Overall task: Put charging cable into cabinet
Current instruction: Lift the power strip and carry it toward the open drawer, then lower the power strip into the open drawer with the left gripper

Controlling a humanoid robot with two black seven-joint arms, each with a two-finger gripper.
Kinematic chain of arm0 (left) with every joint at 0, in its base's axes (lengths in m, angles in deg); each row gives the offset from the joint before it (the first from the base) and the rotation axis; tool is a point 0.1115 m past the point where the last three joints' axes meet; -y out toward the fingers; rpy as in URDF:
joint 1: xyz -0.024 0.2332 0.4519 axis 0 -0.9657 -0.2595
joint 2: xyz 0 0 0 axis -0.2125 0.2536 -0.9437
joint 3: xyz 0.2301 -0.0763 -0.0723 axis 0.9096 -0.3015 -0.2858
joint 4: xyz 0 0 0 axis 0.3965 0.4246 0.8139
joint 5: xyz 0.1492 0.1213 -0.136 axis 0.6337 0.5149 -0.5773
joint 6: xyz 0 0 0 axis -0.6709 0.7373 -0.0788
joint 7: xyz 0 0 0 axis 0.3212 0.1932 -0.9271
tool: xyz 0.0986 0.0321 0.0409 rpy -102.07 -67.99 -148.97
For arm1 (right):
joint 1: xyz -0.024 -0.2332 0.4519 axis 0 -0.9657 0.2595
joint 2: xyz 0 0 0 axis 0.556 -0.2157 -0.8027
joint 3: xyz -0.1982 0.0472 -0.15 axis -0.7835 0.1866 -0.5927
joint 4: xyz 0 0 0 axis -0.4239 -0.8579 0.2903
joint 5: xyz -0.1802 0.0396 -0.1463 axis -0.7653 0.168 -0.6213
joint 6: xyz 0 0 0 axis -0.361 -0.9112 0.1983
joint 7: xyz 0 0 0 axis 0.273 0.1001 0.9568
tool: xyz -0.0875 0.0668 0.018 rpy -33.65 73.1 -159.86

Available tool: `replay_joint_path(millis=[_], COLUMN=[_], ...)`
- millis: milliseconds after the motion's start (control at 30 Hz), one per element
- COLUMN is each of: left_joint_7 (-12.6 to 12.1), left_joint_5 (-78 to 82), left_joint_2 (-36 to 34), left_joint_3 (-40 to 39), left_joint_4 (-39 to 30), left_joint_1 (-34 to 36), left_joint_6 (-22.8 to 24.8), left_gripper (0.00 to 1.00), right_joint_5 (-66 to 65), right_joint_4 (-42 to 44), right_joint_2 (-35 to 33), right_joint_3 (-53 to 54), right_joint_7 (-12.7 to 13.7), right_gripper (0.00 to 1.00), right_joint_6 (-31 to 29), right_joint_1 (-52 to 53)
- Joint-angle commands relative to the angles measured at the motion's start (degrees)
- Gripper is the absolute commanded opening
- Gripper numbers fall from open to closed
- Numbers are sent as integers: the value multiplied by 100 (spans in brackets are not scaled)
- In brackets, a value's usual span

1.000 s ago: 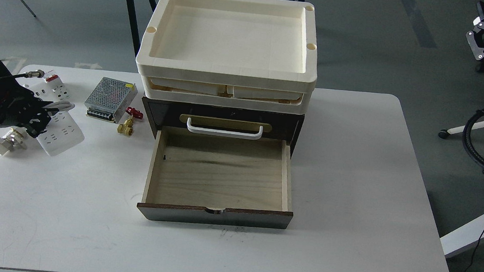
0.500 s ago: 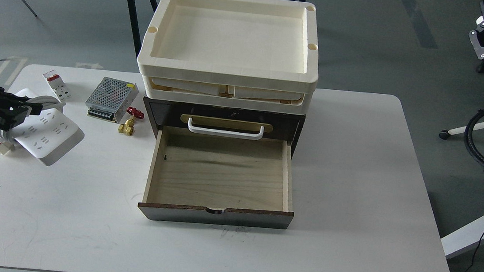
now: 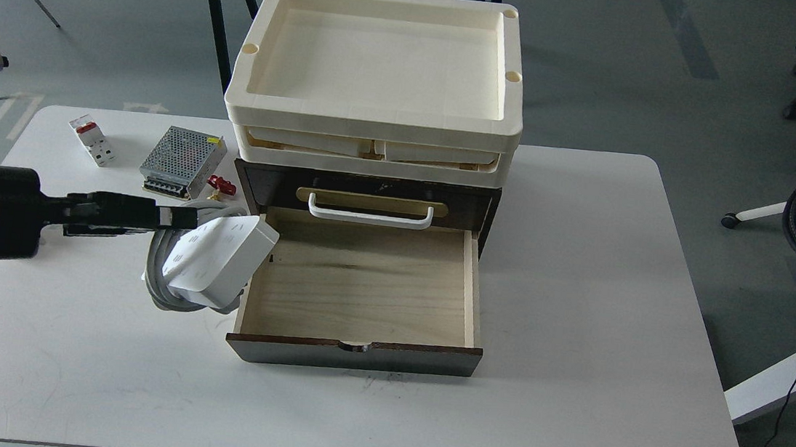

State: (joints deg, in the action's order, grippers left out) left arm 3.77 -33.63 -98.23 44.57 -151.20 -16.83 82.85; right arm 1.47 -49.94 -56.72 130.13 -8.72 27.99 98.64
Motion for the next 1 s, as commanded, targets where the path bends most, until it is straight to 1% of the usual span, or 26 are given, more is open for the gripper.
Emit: replay_joint_path(millis=[0, 100, 233, 333, 533, 667, 733, 833, 967], left_joint_7=[2, 2, 2, 2, 2, 2, 2, 2, 2], left_joint_5=[-677, -985, -1206, -1223, -1592, -1636, -1636, -1610, -1566], left_joint_2=[367, 753, 1280, 1685, 2379, 2819, 2933, 3135, 3329], left_joint_3=[-24, -33, -24, -41, -41, -50, -41, -41, -41], left_joint_4=[-12, 5, 66, 277, 830, 1305, 1542, 1920, 2115], left_joint_1=[-8, -8, -131, -377, -667, -764, -834, -1106, -1396], left_joint_6=[-119, -392, -594, -840, -1130, -1157, -1157, -1148, -1166], left_gripper=[0, 0, 0, 0, 0, 0, 0, 0, 0], right_joint_5=[-2, -2, -2, -2, -2, -2, -2, -2, -2], right_joint_4=[105, 140, 167, 167, 176, 167, 167, 167, 167], right_joint_2=[38, 38, 55, 38, -15, -15, -15, -32, -41], right_joint_3=[-9, -9, -9, -9, -1, 0, 0, 0, 8], right_joint_7=[-1, -1, -1, -1, -1, -1, 0, 8, -1], right_gripper=[99, 99, 99, 99, 99, 99, 99, 99, 99], right_joint_6=[-12, 14, 23, 23, 23, 32, 41, 32, 32], right_joint_1=[12, 29, 47, 56, 47, 56, 56, 56, 47])
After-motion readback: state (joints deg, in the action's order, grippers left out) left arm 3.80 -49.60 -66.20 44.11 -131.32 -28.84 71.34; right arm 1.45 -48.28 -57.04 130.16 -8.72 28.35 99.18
